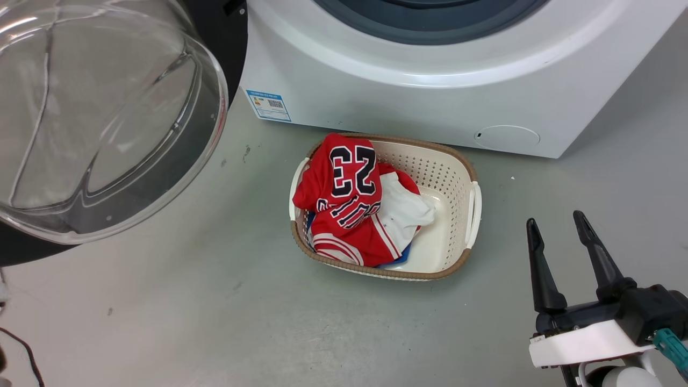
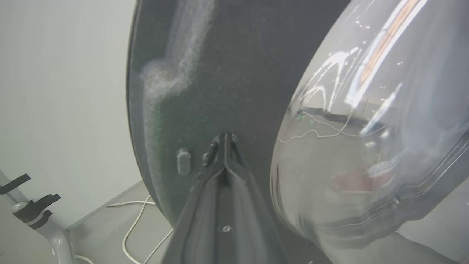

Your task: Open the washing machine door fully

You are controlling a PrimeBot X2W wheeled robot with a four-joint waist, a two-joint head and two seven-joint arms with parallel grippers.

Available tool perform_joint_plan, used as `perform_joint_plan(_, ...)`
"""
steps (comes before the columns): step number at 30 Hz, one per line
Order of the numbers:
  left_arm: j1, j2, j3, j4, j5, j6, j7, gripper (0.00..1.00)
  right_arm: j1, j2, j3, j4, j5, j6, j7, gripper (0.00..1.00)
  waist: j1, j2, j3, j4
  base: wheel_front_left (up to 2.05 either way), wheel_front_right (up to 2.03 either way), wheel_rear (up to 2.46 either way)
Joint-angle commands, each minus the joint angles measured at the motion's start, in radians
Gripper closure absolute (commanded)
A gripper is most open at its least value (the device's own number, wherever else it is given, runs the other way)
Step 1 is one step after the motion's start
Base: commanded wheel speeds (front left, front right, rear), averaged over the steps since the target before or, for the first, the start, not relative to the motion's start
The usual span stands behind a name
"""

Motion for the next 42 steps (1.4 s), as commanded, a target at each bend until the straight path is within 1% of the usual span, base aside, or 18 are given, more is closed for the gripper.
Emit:
perform_joint_plan(1,-0.027,0.017,0.015,0.021,-0.002,-0.008,0.002,1.00,-0.015,0.002,0.000,-0.005,-0.007,0.000,-0.002,0.00,0.0000,-0.0001,0.003,-0.005,0.00,0.00,0.00)
perform_joint_plan(7,-0.048,0.039,0.029,0.088,0.017,-0.041,0.002,1.00,-0.014,0.002,0.000,-0.005,-0.007,0.000,-0.002,0.00,0.0000,-0.0001,0.001,-0.016,0.00,0.00,0.00)
perform_joint_plan(12,-0.038,0.043,0.042,0.114,0.035,-0.063,0.002,1.00,-0.007,0.002,0.002,0.006,0.003,0.000,-0.002,0.00,0.0000,-0.0001,-0.025,-0.020,0.00,0.00,0.00)
perform_joint_plan(16,0.014,0.018,0.040,0.099,0.051,-0.086,0.002,1.00,0.011,0.002,0.000,0.014,0.018,0.000,-0.002,0.00,0.0000,-0.0001,-0.072,-0.023,0.00,0.00,0.00)
perform_joint_plan(21,0.067,-0.006,0.035,0.055,0.073,-0.095,0.002,1.00,0.033,0.002,0.002,0.023,0.031,0.000,-0.002,0.00,0.0000,-0.0001,-0.132,-0.022,0.00,0.00,0.00)
perform_joint_plan(26,0.145,-0.050,0.007,-0.037,0.104,-0.105,0.002,1.00,0.063,0.002,-0.003,0.027,0.046,0.000,-0.002,0.00,0.0000,-0.0001,-0.199,-0.020,0.00,0.00,0.00)
perform_joint_plan(30,0.210,-0.096,-0.022,-0.119,0.124,-0.106,0.002,1.00,0.086,0.002,-0.003,0.028,0.054,0.000,-0.002,0.00,0.0000,-0.0001,-0.243,-0.023,0.00,0.00,0.00)
perform_joint_plan(31,0.227,-0.104,-0.029,-0.140,0.133,-0.105,0.002,0.86,0.091,0.002,-0.003,0.027,0.055,0.000,-0.002,0.00,0.0000,-0.0001,-0.254,-0.027,0.00,0.00,0.00)
perform_joint_plan(32,0.245,-0.115,-0.040,-0.157,0.137,-0.106,0.002,0.63,0.095,0.002,-0.008,0.025,0.056,0.000,-0.002,0.00,0.0000,-0.0001,-0.263,-0.030,0.00,0.00,0.00)
perform_joint_plan(33,0.259,-0.129,-0.050,-0.177,0.144,-0.106,0.002,0.25,0.097,0.002,-0.009,0.023,0.057,0.000,-0.002,0.00,0.0000,-0.0001,-0.271,-0.034,0.00,0.00,0.00)
perform_joint_plan(34,0.275,-0.139,-0.062,-0.201,0.153,-0.105,0.002,0.00,0.101,0.002,-0.009,0.022,0.058,0.000,-0.002,0.00,0.0000,-0.0001,-0.278,-0.037,0.00,0.00,0.00)
perform_joint_plan(37,0.320,-0.183,-0.102,-0.264,0.168,-0.104,0.002,0.00,0.115,0.002,-0.010,0.020,0.058,0.000,-0.002,0.00,0.0000,-0.0001,-0.299,-0.048,0.00,0.00,0.00)
perform_joint_plan(42,0.375,-0.230,-0.179,-0.355,0.177,-0.099,0.002,0.00,0.134,0.002,-0.008,0.010,0.059,0.000,-0.002,0.00,0.0000,-0.0001,-0.324,-0.069,0.00,0.00,0.00)
